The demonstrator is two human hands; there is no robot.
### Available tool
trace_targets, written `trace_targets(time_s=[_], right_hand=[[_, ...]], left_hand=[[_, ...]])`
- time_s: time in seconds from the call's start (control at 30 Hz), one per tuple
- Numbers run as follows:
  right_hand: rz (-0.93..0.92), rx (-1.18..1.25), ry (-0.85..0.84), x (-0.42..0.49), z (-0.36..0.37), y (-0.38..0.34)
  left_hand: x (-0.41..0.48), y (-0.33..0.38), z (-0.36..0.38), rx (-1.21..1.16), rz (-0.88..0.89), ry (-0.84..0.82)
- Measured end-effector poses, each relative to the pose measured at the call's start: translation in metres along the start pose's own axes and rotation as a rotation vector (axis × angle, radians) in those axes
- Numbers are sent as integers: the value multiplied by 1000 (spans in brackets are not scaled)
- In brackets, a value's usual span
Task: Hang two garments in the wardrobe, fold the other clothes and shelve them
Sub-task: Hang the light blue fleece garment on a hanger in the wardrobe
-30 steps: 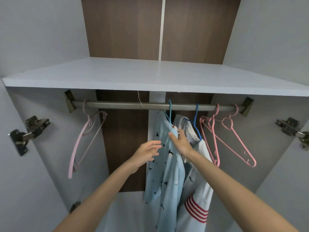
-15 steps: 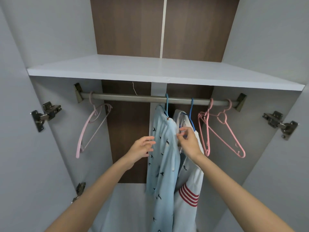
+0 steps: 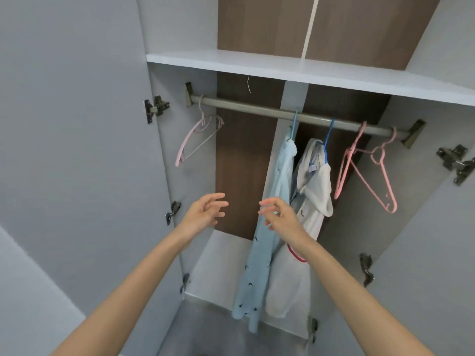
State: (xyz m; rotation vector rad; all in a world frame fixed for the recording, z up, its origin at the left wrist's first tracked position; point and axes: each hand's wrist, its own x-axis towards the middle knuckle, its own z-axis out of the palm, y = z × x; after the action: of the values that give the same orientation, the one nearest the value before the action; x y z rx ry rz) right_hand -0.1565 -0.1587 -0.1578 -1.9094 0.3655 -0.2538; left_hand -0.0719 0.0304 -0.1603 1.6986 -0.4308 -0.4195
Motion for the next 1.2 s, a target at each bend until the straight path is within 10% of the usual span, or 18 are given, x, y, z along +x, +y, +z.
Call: trace_targets(time_s=[0.7, 1.2], right_hand=[[-5, -184, -765, -176, 283, -16], [269, -276, -919, -322, 532, 32]], left_hand=[[-339, -144, -194, -73, -305, 599], [-562, -245, -344, -51, -596, 767]])
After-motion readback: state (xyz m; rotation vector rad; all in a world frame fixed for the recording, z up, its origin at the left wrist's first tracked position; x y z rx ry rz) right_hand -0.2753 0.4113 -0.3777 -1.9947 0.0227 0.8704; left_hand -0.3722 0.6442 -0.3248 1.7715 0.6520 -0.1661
